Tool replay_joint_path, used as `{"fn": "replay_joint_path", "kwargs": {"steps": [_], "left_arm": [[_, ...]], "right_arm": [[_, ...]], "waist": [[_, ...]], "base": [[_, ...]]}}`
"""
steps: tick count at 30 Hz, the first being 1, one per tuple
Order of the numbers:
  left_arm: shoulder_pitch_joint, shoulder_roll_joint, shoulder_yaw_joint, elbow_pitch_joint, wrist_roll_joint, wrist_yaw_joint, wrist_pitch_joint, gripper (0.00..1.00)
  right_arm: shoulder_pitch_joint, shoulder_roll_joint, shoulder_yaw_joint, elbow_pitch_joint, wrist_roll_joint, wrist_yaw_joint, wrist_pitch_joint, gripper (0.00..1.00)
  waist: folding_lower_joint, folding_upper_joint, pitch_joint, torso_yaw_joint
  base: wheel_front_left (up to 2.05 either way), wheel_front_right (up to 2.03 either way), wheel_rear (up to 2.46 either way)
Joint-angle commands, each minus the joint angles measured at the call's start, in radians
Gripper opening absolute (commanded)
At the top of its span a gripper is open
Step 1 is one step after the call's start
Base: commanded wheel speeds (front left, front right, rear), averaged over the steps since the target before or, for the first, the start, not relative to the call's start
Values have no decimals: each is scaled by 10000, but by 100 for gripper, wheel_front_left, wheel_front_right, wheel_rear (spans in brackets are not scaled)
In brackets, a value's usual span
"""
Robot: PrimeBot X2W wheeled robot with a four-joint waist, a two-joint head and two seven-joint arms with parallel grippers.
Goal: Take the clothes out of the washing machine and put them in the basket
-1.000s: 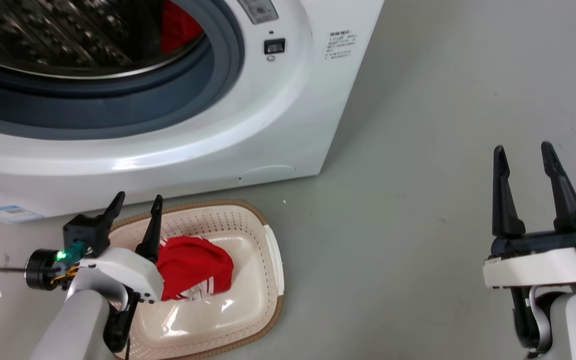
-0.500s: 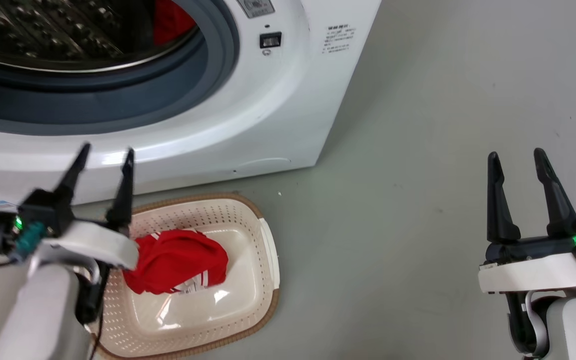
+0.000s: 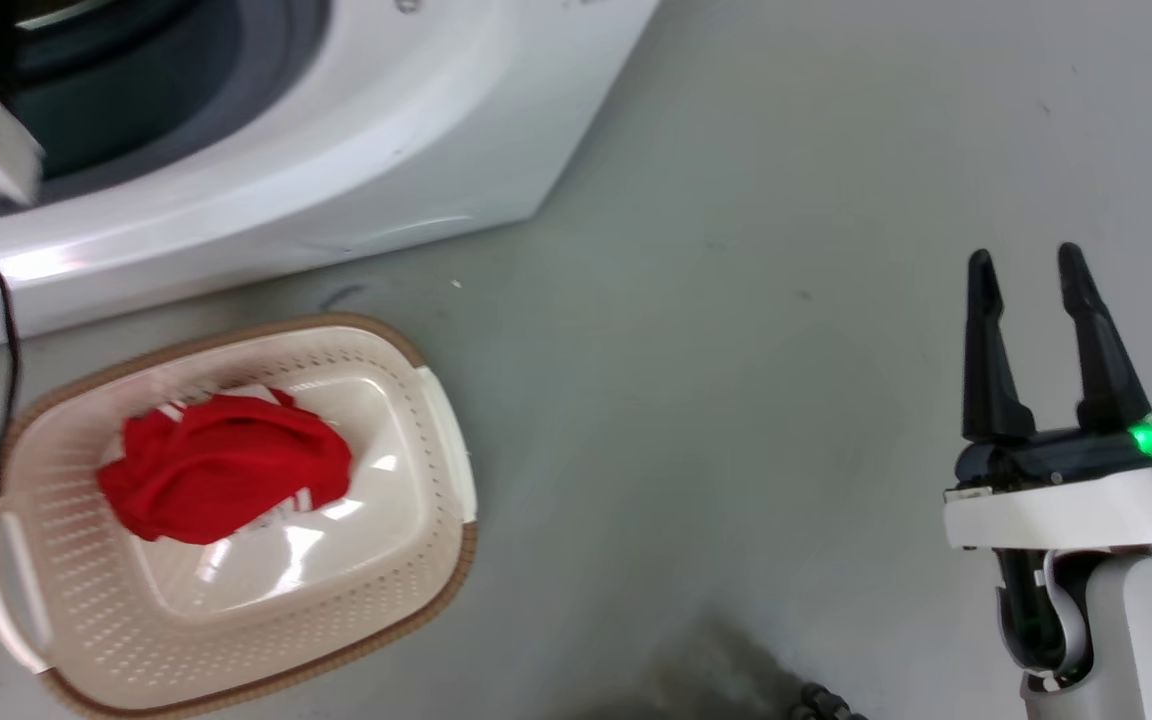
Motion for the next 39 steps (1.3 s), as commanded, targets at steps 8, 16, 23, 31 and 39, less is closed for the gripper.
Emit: {"fn": "replay_joint_path", "kwargs": {"steps": [8, 16, 23, 31, 39], "left_arm": [[-3174, 1020, -112, 940, -219, 14, 2634, 100], [-5752, 833, -262, 2503, -377, 661, 4740, 100], [-6762, 762, -1056, 3639, 169, 710, 5786, 100], [-7081, 784, -1617, 4267, 349, 353, 6018, 0], [-7123, 943, -1675, 4320, 455, 322, 5082, 0]], "right_arm": [[-319, 36, 687, -142, 778, -7, -20, 100], [128, 35, 1099, -292, 1310, -7, -20, 100], [433, 33, 1243, -484, 1456, -7, -20, 100], [427, 32, 1431, -562, 1583, -7, -20, 100], [176, 32, 1484, -506, 1443, -7, -20, 100]], "waist": [[0, 0, 1808, -1562], [0, 0, 2369, -2035], [0, 0, 2662, -1996], [0, 0, 2772, -1967], [0, 0, 2619, -1982]], "base": [[0, 0, 0], [0, 0, 0], [0, 0, 0], [0, 0, 0], [0, 0, 0]]}}
